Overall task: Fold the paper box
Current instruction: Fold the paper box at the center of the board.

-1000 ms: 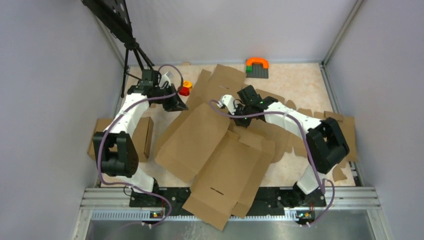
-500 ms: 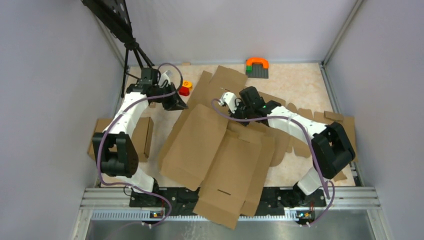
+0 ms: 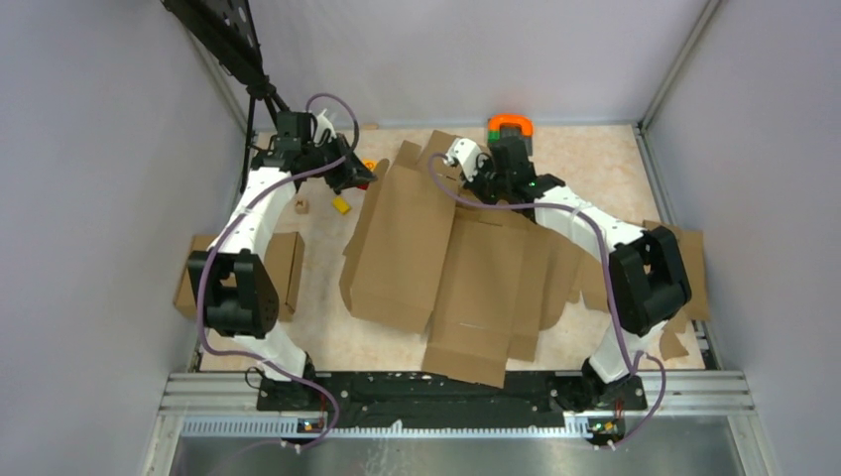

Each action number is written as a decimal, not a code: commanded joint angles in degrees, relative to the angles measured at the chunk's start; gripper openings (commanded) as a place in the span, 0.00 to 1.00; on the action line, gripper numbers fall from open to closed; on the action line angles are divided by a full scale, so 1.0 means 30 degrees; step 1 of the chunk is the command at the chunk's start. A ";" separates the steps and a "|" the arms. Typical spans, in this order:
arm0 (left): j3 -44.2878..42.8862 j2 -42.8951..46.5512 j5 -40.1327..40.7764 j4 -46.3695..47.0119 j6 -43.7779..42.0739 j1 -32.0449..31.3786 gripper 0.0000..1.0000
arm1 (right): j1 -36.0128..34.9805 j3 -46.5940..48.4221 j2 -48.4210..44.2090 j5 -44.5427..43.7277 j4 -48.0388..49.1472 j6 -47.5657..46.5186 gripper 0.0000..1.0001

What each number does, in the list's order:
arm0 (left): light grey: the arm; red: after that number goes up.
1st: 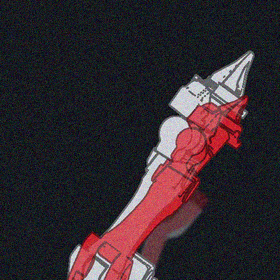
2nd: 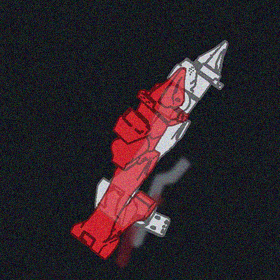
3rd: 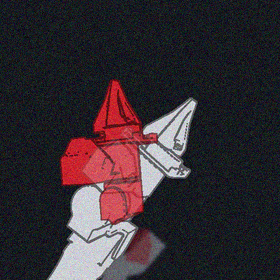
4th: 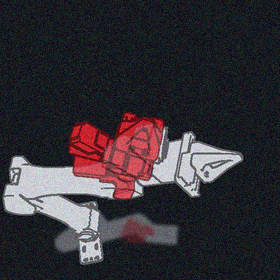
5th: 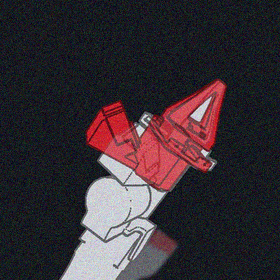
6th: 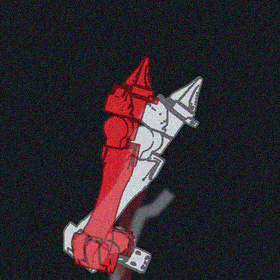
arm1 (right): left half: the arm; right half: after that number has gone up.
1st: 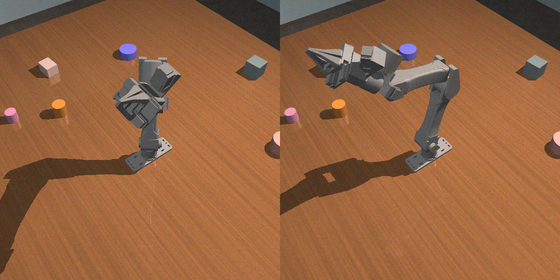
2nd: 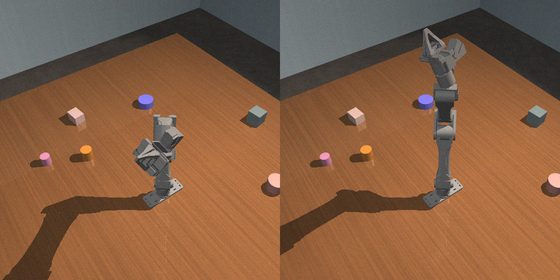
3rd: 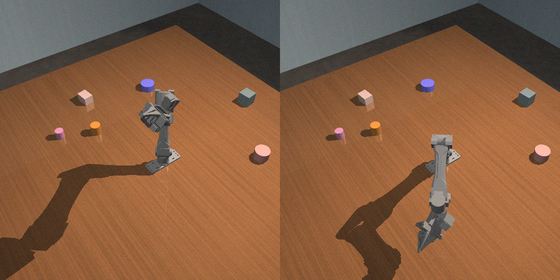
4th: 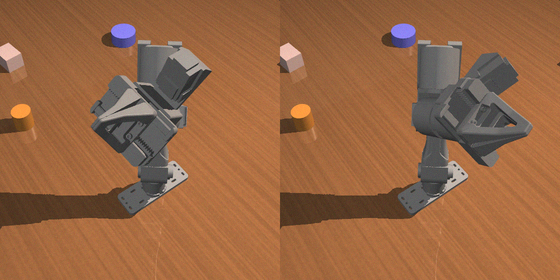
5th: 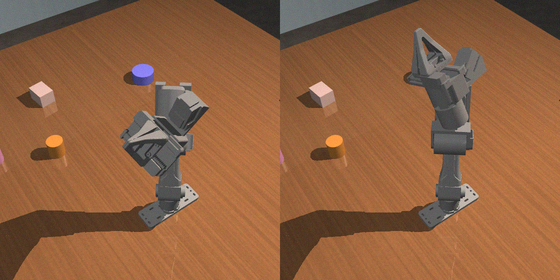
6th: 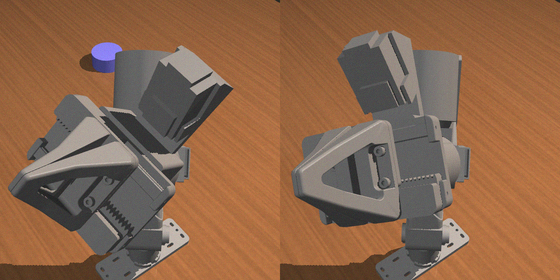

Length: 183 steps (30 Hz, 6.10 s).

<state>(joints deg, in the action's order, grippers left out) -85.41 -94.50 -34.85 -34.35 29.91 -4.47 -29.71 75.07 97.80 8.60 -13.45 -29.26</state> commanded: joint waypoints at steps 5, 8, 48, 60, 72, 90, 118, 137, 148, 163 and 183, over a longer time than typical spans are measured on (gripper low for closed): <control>-0.2250 -0.1541 0.1305 -0.1228 -0.1021 -0.0034 0.44 | -0.0063 -0.0800 0.0119 0.0517 0.5028 -0.1786 0.00; -0.2057 -0.1764 0.1350 -0.1596 -0.1495 -0.0034 0.48 | -0.0056 -0.1741 0.0061 0.0554 0.6028 -0.1965 0.00; 0.3434 0.1470 0.8153 -0.4083 -0.2494 0.4086 0.20 | -0.4130 0.1823 0.3080 0.0852 0.5939 0.1234 0.00; 0.2472 0.0374 1.1737 -0.5504 -0.3202 0.4507 0.72 | -0.4966 0.3075 0.4450 0.0515 0.5904 0.1272 0.00; 0.1656 0.2989 1.3893 -0.5132 -0.3359 0.4318 0.99 | -0.5066 0.3158 0.4662 -0.0068 0.5192 0.0691 0.00; 0.8429 0.4809 -0.1558 0.9627 0.2330 0.3673 0.79 | -0.5066 0.1074 0.4136 0.0885 0.8279 -0.1289 0.00; 0.7615 -0.1263 0.1543 1.2824 1.2133 -0.1352 0.29 | -0.5132 0.0288 0.3743 0.0898 0.9736 -0.1586 0.00; 0.8151 -0.1782 0.1081 1.3756 1.2207 -0.1301 0.00 | -0.4977 -0.0873 0.0547 -0.0846 0.8733 0.0097 0.54; 1.0186 -0.1402 0.0202 1.6409 1.3397 -0.0287 0.00 | -0.2851 -0.5993 -0.4501 -0.3996 0.6927 1.0352 0.79; 1.0881 -0.2025 -0.1170 1.8170 1.4248 0.0639 0.00 | -0.0357 -0.7698 -0.3311 -0.2067 0.5486 1.8030 0.64; 1.0630 -0.2192 -0.1532 1.8076 1.4155 0.0785 0.00 | 0.4554 -0.5312 0.2850 0.2552 0.7209 3.1696 0.86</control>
<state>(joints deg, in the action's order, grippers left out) -52.66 -101.21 -38.37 16.88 72.73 -2.46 -14.98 54.61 104.14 16.60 11.90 54.54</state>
